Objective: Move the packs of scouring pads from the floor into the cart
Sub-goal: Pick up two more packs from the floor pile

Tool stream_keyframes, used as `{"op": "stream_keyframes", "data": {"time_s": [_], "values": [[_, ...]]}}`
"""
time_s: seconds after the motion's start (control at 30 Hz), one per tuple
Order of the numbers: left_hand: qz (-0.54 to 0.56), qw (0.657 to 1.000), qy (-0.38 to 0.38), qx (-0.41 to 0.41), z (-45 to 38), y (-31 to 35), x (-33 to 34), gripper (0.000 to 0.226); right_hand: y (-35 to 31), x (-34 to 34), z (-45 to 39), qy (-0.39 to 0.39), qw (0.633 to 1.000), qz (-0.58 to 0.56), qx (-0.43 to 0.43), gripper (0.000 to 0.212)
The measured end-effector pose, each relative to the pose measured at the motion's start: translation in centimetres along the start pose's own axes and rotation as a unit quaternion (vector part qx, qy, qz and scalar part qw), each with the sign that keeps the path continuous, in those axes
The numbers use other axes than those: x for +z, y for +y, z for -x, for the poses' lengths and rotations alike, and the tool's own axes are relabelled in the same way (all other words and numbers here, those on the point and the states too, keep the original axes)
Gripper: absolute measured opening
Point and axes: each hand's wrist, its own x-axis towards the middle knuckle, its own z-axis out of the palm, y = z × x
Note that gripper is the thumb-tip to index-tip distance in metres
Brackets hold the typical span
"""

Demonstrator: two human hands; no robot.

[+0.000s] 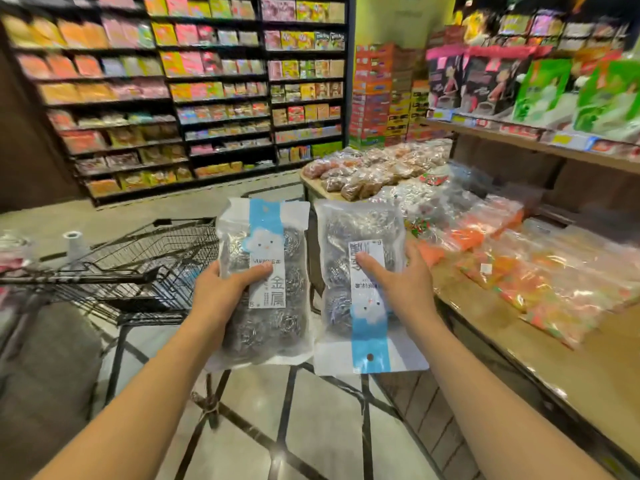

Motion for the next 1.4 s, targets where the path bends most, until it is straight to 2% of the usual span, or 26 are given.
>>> {"op": "stream_keyframes", "data": {"time_s": [0.17,0.33,0.47,0.6,0.7,0.8,0.9,0.93,0.97,1.07,1.1,1.4], "values": [[0.000,1.000,0.020,-0.003,-8.3,-0.3,-2.5,0.039,0.5,7.1,-6.7,-0.044,0.999,0.008,0.007,0.055],[0.021,0.999,0.028,0.004,-17.3,0.0,-5.4,0.040,1.2,15.1,-14.0,-0.059,0.998,0.025,-0.013,0.045],[0.033,0.999,0.042,-0.008,-24.0,0.4,-7.6,0.047,1.4,20.8,-19.4,-0.068,0.995,0.056,-0.034,0.054],[0.042,0.998,0.052,-0.018,-29.9,0.3,-9.3,0.048,1.2,25.4,-23.9,-0.066,0.996,0.060,-0.025,0.097],[0.048,0.996,0.066,-0.027,-33.9,0.0,-10.1,0.048,1.6,28.3,-27.1,-0.068,0.996,0.051,-0.011,0.101],[0.047,0.995,0.083,-0.034,-37.7,-0.5,-10.7,0.047,2.4,31.1,-30.5,-0.086,0.995,0.050,-0.001,0.085],[0.045,0.992,0.109,-0.039,-41.8,-1.2,-11.3,0.049,3.8,34.6,-34.2,-0.100,0.993,0.056,-0.007,0.114],[0.047,0.991,0.118,-0.040,-43.3,-1.4,-11.5,0.049,4.3,35.7,-35.6,-0.111,0.992,0.058,-0.012,0.116],[0.050,0.990,0.126,-0.040,-44.7,-1.5,-11.7,0.048,4.7,36.9,-37.0,-0.122,0.991,0.060,-0.013,0.109],[0.055,0.987,0.149,-0.041,-49.0,-1.6,-12.1,0.049,5.5,40.1,-41.2,-0.159,0.985,0.056,-0.020,0.066],[0.055,0.985,0.160,-0.042,-50.5,-1.6,-12.1,0.048,5.7,41.1,-42.7,-0.171,0.984,0.052,-0.023,0.060],[0.085,0.957,0.275,-0.048,-60.8,-0.9,-14.3,0.039,6.4,51.5,-54.2,-0.270,0.961,0.035,-0.041,0.053]]}}
